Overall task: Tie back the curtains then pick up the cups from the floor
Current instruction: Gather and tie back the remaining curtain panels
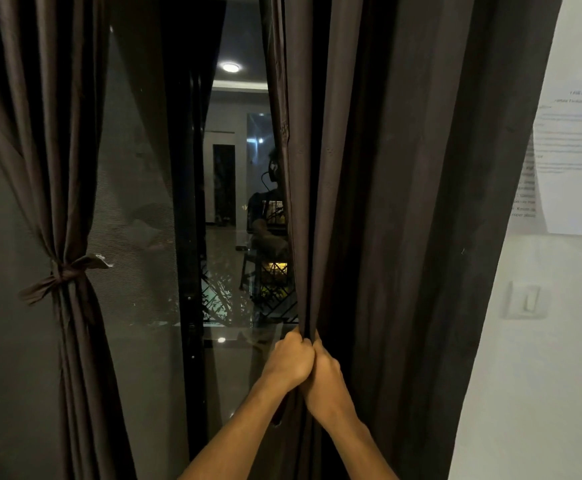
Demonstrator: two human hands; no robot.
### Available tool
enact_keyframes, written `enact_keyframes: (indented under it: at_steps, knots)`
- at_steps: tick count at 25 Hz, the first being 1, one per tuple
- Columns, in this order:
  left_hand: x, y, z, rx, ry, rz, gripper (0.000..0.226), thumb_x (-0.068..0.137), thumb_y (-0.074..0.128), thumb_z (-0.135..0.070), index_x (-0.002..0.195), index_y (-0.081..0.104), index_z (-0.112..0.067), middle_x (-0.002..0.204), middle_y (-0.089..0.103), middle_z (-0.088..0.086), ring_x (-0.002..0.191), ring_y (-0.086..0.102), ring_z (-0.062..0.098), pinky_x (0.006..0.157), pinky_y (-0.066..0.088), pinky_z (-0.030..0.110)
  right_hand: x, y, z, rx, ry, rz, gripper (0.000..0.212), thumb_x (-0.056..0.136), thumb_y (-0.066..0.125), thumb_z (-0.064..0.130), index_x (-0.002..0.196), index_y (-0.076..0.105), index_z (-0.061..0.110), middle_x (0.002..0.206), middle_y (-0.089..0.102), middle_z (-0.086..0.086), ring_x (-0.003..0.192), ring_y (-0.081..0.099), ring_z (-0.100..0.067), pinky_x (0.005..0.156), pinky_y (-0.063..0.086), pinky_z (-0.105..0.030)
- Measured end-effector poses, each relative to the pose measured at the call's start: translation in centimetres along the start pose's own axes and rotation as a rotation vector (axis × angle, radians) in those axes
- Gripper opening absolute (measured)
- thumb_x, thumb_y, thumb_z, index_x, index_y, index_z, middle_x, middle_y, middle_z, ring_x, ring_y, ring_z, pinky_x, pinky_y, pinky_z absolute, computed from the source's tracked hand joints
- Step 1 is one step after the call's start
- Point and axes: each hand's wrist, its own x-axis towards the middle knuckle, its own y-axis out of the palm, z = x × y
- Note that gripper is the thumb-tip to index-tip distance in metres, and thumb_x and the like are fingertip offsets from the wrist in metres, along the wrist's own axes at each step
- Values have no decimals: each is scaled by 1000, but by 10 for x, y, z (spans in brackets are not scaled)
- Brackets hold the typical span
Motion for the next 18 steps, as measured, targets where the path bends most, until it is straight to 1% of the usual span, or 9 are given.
enact_keyframes:
  at_steps: [1, 5, 7, 9, 12, 14, 15, 16, 18]
  knots:
    - [0, 0, 0, -37, -21, 0, 36, 98, 33, -27, 125, 55, -17, 118, 61, 7, 106, 58, 21, 94, 48, 37, -2, -2, 2, -53, -28, -3, 42, 98, 51, 20, 140, 47, 21, 124, 65, 2, 113, 62, -11, 96, 51, -29]
    - [-3, 1, -3, 17, -23, 19, 37, 99, 27, -32, 108, 58, -15, 110, 61, 5, 99, 56, 21, 84, 42, 34, -8, -4, 3, -62, -68, 98, 59, 84, 52, 19, 141, 41, 25, 123, 62, 11, 111, 61, -2, 93, 55, -26]
    - [-3, 4, -5, 117, -1, 6, 39, 100, 27, -32, 110, 58, -11, 113, 62, 10, 99, 56, 23, 88, 45, 36, -6, -3, -3, -69, -86, 53, 60, 81, 55, 21, 139, 42, 21, 119, 64, 9, 107, 64, -5, 88, 58, -28]
    - [-3, 4, -7, 176, -5, 21, 41, 99, 27, -35, 113, 57, -10, 116, 60, 11, 102, 56, 25, 92, 45, 39, -5, -1, -8, -91, -92, 26, 53, 86, 56, 23, 137, 44, 20, 117, 65, 7, 104, 65, -6, 86, 58, -28]
    - [0, 6, -8, 144, -15, 81, 48, 93, 31, -48, 126, 52, -20, 119, 60, 6, 109, 55, 25, 97, 44, 42, -1, 1, -10, -133, -18, 55, 47, 90, 48, 41, 134, 49, 24, 113, 66, 10, 101, 65, -4, 86, 58, -28]
    - [1, 10, -7, 141, 12, 30, 53, 90, 36, -56, 134, 45, -28, 125, 60, 2, 115, 56, 25, 98, 44, 41, 4, 0, -9, -79, 68, 108, 60, 81, 40, 55, 129, 53, 23, 108, 67, 4, 98, 66, -10, 88, 57, -35]
    - [1, 12, -6, 128, 16, -21, 51, 92, 38, -55, 136, 44, -29, 126, 60, 2, 117, 55, 25, 98, 44, 41, 6, -2, -6, -83, 90, 142, 61, 79, 38, 56, 127, 54, 23, 108, 67, 0, 99, 65, -14, 89, 57, -38]
    - [2, 13, -6, 99, 19, -69, 47, 95, 38, -50, 136, 45, -27, 126, 60, 3, 117, 56, 25, 99, 45, 41, 9, -5, -3, -121, 82, 171, 55, 81, 39, 52, 126, 55, 24, 108, 66, -3, 99, 65, -18, 89, 56, -39]
    - [2, 13, -7, 24, 12, -122, 37, 99, 37, -35, 129, 51, -20, 120, 62, 6, 111, 57, 24, 95, 46, 38, 12, -14, 3, -259, 38, 240, 37, 89, 47, 30, 125, 54, 24, 107, 65, -4, 98, 64, -19, 88, 56, -37]
